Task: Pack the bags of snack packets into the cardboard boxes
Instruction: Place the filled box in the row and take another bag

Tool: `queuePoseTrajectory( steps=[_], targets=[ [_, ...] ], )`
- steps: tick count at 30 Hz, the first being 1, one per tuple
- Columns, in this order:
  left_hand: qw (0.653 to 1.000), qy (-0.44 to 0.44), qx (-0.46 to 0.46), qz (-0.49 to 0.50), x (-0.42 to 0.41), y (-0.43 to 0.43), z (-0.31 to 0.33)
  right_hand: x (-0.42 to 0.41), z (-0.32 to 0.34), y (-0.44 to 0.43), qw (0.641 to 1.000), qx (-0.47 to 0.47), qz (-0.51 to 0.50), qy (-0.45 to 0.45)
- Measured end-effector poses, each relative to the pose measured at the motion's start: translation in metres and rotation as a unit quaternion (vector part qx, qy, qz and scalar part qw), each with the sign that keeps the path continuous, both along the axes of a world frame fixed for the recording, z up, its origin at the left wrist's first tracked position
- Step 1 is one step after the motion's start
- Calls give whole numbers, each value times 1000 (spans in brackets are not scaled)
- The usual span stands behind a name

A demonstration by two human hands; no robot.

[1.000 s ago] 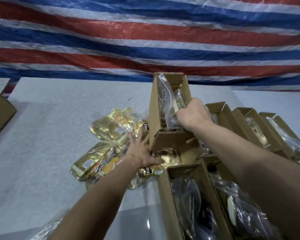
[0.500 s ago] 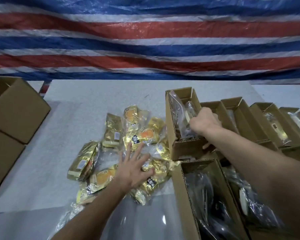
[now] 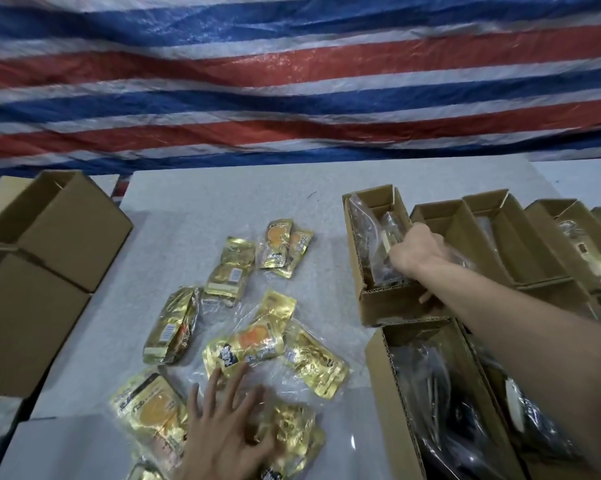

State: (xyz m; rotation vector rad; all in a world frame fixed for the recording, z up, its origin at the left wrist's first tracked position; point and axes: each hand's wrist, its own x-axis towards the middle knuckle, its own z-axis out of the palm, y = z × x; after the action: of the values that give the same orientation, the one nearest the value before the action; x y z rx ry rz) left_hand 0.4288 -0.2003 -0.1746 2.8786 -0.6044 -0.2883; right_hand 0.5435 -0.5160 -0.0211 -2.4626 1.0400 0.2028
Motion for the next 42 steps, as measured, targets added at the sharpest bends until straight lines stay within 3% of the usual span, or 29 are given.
queuePoseTrajectory(
  steps=[4,6,13,17,20,25,31,33,37,42],
  targets=[
    [984,-128,-111,50,40,-22,22,-2,-16,-1,1000,15,1,15],
    [983,-141,-111,35,83,-47,35,-2,-24,-2,1000,16,-5,20],
    [995,30,93,2,208,-98,15,-4,-29,-7,997,12,-6,71],
    [984,117,136,3,230,-100,-5,-7,-22,-1,993,-102,35,52],
    [982,95,163,-24,226,-97,-11,-6,-10,-2,984,-161,71,15],
    [984,66,152,-62,186,-78,-17,-8,11,3,986,-145,73,24],
    [982,116,120,-86,136,-53,9,-22,38,26,984,-158,86,4],
    [988,138,56,-51,122,-47,26,-32,47,37,985,-136,103,-11],
    [989,96,-95,57,92,-11,62,-51,63,68,983,-78,161,-31],
    [983,-29,-88,161,70,87,96,-91,62,110,974,-2,214,-72]
  ],
)
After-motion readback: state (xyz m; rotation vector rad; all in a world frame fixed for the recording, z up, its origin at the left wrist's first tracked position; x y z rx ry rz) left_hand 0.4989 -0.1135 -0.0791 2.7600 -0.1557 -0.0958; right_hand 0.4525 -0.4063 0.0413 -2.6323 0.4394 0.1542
